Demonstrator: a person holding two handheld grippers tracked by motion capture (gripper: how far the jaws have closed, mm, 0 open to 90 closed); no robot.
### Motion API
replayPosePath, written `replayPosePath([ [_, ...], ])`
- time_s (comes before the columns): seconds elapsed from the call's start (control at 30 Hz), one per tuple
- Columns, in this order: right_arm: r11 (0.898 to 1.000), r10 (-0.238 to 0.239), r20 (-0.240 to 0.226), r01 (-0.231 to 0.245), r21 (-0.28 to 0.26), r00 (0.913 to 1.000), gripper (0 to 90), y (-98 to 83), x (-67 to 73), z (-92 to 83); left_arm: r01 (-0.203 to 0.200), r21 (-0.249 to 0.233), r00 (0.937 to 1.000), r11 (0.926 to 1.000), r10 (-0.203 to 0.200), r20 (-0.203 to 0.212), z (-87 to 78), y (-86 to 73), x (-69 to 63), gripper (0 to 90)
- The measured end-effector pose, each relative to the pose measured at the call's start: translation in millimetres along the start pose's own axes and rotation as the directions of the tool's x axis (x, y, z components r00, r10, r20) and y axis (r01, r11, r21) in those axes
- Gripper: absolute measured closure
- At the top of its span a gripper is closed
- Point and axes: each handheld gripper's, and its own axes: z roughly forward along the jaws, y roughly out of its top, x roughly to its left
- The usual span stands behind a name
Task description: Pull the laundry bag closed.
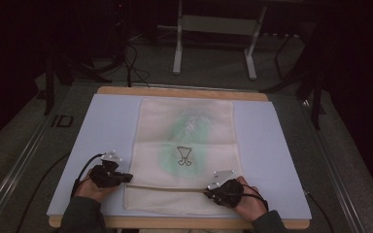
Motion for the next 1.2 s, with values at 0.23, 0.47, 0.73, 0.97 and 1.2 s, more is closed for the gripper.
replayPosePath([
  [0.23,1.000,0.011,0.009,-0.011,0.003,0.9999,82.2,-4.3,-2.1,-3.0,-0.001,0.000,1.0000,1.0000,0.001,0.001,0.0,0.0,0.2,89.8],
  [0.47,1.000,0.026,0.016,-0.026,0.001,0.9995,82.2,-10.9,-5.2,-7.2,0.000,0.001,1.0000,1.0000,0.000,0.000,0.0,0.1,0.1,89.9],
  [0.73,0.999,0.040,0.024,-0.040,0.003,0.9989,82.3,-16.6,-7.2,-11.1,0.001,0.000,1.0000,1.0000,-0.001,0.001,0.0,0.0,0.2,89.9],
  [0.97,0.998,0.056,0.029,-0.056,0.003,0.9980,82.2,-22.9,-10.8,-15.5,0.002,0.001,1.0000,1.0000,-0.002,0.002,-0.1,-0.1,0.6,89.9],
  [1.2,0.997,0.074,0.031,-0.074,-0.002,0.9968,82.2,-28.8,-13.9,-20.5,0.001,0.000,1.0000,1.0000,-0.001,0.002,-0.1,-0.1,0.6,89.8],
])
